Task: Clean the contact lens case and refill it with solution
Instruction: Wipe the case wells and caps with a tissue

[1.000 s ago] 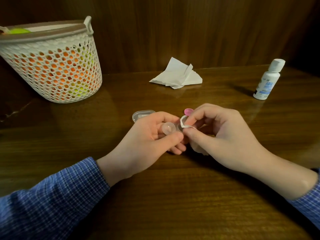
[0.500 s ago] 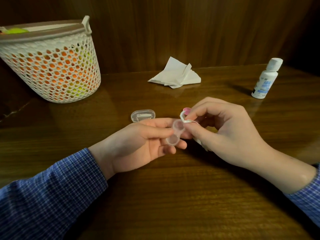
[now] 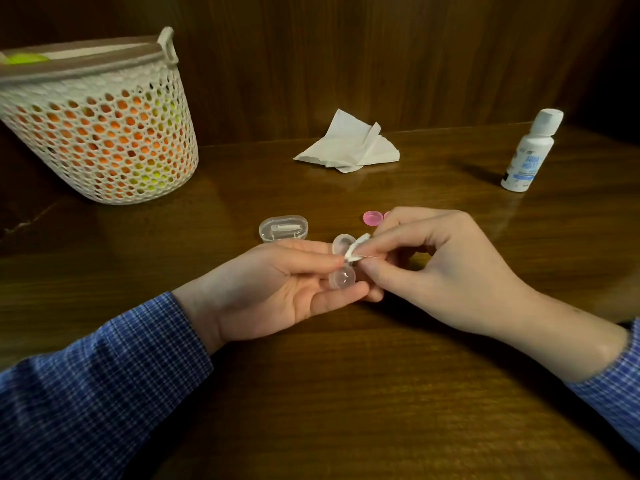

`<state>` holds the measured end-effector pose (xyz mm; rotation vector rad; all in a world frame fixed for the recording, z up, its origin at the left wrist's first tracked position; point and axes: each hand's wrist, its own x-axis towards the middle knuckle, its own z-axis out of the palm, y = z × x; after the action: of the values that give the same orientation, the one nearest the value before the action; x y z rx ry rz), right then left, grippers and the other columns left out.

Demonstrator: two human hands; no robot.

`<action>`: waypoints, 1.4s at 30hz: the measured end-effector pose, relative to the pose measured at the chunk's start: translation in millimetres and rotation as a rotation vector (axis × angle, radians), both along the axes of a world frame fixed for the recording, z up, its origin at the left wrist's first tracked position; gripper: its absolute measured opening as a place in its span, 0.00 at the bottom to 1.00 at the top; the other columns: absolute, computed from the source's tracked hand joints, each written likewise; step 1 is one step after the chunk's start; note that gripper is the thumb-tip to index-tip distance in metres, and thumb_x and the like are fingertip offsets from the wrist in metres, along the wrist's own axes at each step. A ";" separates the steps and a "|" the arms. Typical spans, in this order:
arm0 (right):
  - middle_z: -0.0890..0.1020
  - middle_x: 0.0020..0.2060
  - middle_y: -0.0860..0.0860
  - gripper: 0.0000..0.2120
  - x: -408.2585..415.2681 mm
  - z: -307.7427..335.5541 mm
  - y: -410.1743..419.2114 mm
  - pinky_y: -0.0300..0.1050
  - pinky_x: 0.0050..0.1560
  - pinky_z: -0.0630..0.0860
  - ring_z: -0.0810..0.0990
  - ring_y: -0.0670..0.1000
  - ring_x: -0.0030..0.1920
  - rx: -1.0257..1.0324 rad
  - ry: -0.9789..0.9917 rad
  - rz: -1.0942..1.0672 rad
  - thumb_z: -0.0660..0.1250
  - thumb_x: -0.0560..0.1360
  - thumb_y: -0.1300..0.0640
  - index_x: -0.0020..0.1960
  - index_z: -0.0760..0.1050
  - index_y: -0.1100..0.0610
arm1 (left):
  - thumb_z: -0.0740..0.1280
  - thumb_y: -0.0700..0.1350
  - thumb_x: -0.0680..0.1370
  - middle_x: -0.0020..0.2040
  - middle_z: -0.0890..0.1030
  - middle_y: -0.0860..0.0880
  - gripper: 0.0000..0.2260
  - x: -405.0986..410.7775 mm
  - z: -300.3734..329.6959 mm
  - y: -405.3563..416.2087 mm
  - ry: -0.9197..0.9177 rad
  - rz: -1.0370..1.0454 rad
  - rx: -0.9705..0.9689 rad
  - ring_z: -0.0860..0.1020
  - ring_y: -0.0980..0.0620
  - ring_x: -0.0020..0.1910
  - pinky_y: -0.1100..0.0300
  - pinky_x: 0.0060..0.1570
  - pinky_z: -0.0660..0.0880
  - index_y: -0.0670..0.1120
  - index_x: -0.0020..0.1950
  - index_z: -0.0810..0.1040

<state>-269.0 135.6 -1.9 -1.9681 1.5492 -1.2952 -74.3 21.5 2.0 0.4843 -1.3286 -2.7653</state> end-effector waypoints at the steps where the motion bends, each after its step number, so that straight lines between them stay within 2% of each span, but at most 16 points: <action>1: 0.86 0.42 0.46 0.07 -0.1 0.3 -0.2 0.51 0.55 0.82 0.84 0.50 0.44 0.001 0.002 -0.009 0.75 0.74 0.58 0.51 0.88 0.53 | 0.61 0.36 0.82 0.67 0.79 0.34 0.19 0.6 0.7 -0.1 -0.001 -0.014 0.013 0.81 0.40 0.64 0.57 0.59 0.81 0.34 0.73 0.73; 3: 0.86 0.42 0.46 0.07 -0.4 1.3 -0.2 0.52 0.55 0.82 0.84 0.50 0.44 0.002 0.015 -0.016 0.75 0.74 0.59 0.51 0.88 0.53 | 0.62 0.37 0.81 0.69 0.77 0.33 0.19 1.7 2.8 0.0 -0.004 -0.063 -0.020 0.80 0.37 0.66 0.55 0.61 0.80 0.34 0.72 0.73; 6: 0.86 0.43 0.47 0.07 -0.1 2.9 1.0 0.50 0.54 0.82 0.84 0.50 0.45 0.011 0.026 -0.007 0.74 0.75 0.60 0.52 0.88 0.53 | 0.65 0.41 0.81 0.64 0.82 0.38 0.17 1.6 2.4 1.2 -0.022 -0.095 -0.189 0.81 0.40 0.65 0.55 0.59 0.81 0.37 0.70 0.76; 10: 0.86 0.42 0.47 0.05 -1.6 6.3 3.6 0.43 0.44 0.81 0.83 0.52 0.43 -0.051 0.052 -0.042 0.74 0.73 0.60 0.48 0.87 0.55 | 0.65 0.42 0.81 0.63 0.83 0.41 0.17 0.1 0.6 2.1 -0.030 0.000 -0.298 0.83 0.42 0.63 0.57 0.53 0.82 0.41 0.70 0.78; 12: 0.85 0.40 0.46 0.04 -2.6 6.7 3.9 0.39 0.43 0.80 0.83 0.51 0.42 -0.065 0.083 -0.069 0.75 0.72 0.62 0.46 0.87 0.55 | 0.65 0.43 0.81 0.66 0.82 0.42 0.18 -0.5 0.0 1.6 -0.034 0.046 -0.314 0.82 0.43 0.63 0.58 0.53 0.82 0.40 0.71 0.76; 14: 0.85 0.39 0.48 0.06 -1.5 4.6 3.7 0.33 0.46 0.77 0.83 0.50 0.41 -0.072 0.107 -0.072 0.76 0.72 0.65 0.46 0.87 0.55 | 0.66 0.44 0.80 0.61 0.83 0.44 0.18 -1.4 -1.0 2.2 -0.043 0.102 -0.330 0.83 0.48 0.57 0.59 0.49 0.81 0.39 0.68 0.78; 16: 0.86 0.40 0.49 0.07 1.1 2.1 3.9 0.34 0.50 0.76 0.83 0.50 0.41 -0.079 0.113 -0.069 0.75 0.73 0.65 0.48 0.88 0.55 | 0.66 0.43 0.79 0.52 0.84 0.46 0.17 -3.2 -2.3 3.4 -0.055 0.157 -0.364 0.83 0.52 0.47 0.62 0.44 0.80 0.38 0.65 0.79; 18: 0.87 0.41 0.49 0.07 4.1 1.4 3.9 0.36 0.54 0.77 0.84 0.50 0.43 -0.079 0.100 -0.061 0.74 0.75 0.63 0.50 0.88 0.54 | 0.67 0.43 0.78 0.49 0.83 0.45 0.17 -4.0 -3.3 3.4 -0.066 0.191 -0.366 0.83 0.53 0.44 0.63 0.43 0.81 0.36 0.64 0.79; 21: 0.87 0.44 0.45 0.08 5.9 2.0 4.7 0.36 0.58 0.76 0.84 0.47 0.48 -0.029 0.112 -0.026 0.72 0.76 0.59 0.53 0.88 0.52 | 0.70 0.43 0.76 0.50 0.83 0.41 0.20 -3.5 -3.9 2.1 -0.080 0.219 -0.375 0.84 0.51 0.45 0.62 0.45 0.82 0.33 0.65 0.78; 23: 0.85 0.45 0.43 0.10 6.3 2.2 5.2 0.35 0.55 0.77 0.83 0.46 0.50 0.009 0.151 -0.010 0.71 0.77 0.59 0.55 0.87 0.50 | 0.69 0.42 0.75 0.50 0.84 0.41 0.21 -2.7 -5.1 2.7 -0.089 0.235 -0.420 0.84 0.51 0.46 0.62 0.46 0.82 0.32 0.65 0.77; 28: 0.79 0.46 0.41 0.19 3.8 -1.2 6.7 0.35 0.48 0.76 0.79 0.44 0.49 0.084 0.279 0.044 0.73 0.77 0.63 0.64 0.83 0.48 | 0.69 0.42 0.73 0.44 0.86 0.43 0.17 -0.6 -7.9 2.9 -0.083 0.315 -0.516 0.85 0.51 0.43 0.63 0.44 0.82 0.32 0.58 0.81; 31: 0.81 0.47 0.44 0.18 2.7 -0.2 6.4 0.43 0.52 0.79 0.81 0.46 0.49 0.062 0.298 0.002 0.73 0.77 0.63 0.63 0.83 0.47 | 0.69 0.42 0.74 0.44 0.85 0.43 0.12 1.1 -7.0 2.9 -0.072 0.296 -0.521 0.84 0.52 0.42 0.63 0.44 0.81 0.35 0.53 0.83; 32: 0.82 0.47 0.44 0.17 4.2 0.4 6.3 0.42 0.54 0.79 0.81 0.46 0.50 0.047 0.286 -0.009 0.72 0.77 0.63 0.62 0.84 0.48 | 0.69 0.41 0.74 0.44 0.85 0.43 0.11 1.5 -6.7 3.6 -0.064 0.288 -0.532 0.84 0.52 0.43 0.62 0.44 0.81 0.37 0.52 0.84; 36: 0.85 0.45 0.39 0.13 10.0 3.7 8.7 0.29 0.55 0.76 0.83 0.40 0.52 0.140 0.131 -0.040 0.72 0.78 0.59 0.59 0.85 0.46 | 0.69 0.41 0.74 0.45 0.86 0.43 0.12 0.7 -7.2 7.0 -0.024 0.352 -0.640 0.85 0.50 0.44 0.61 0.45 0.82 0.37 0.54 0.84; 39: 0.87 0.43 0.44 0.11 8.6 7.3 9.9 0.37 0.51 0.81 0.85 0.45 0.46 0.307 -0.035 -0.019 0.73 0.78 0.58 0.55 0.87 0.45 | 0.69 0.42 0.74 0.45 0.87 0.46 0.13 0.9 -7.9 11.1 0.000 0.396 -0.785 0.85 0.50 0.43 0.61 0.45 0.82 0.39 0.56 0.83; 42: 0.89 0.47 0.53 0.11 2.1 12.4 6.0 0.38 0.50 0.82 0.87 0.49 0.49 0.580 -0.553 0.133 0.73 0.74 0.66 0.53 0.88 0.55 | 0.69 0.41 0.74 0.50 0.86 0.48 0.13 -0.9 -6.9 10.6 0.012 0.394 -0.834 0.85 0.50 0.45 0.61 0.45 0.82 0.41 0.57 0.83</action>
<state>-266.9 141.6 10.5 -1.2022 1.2928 -1.0524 -75.2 32.0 -4.8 0.5683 -1.9365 -1.6951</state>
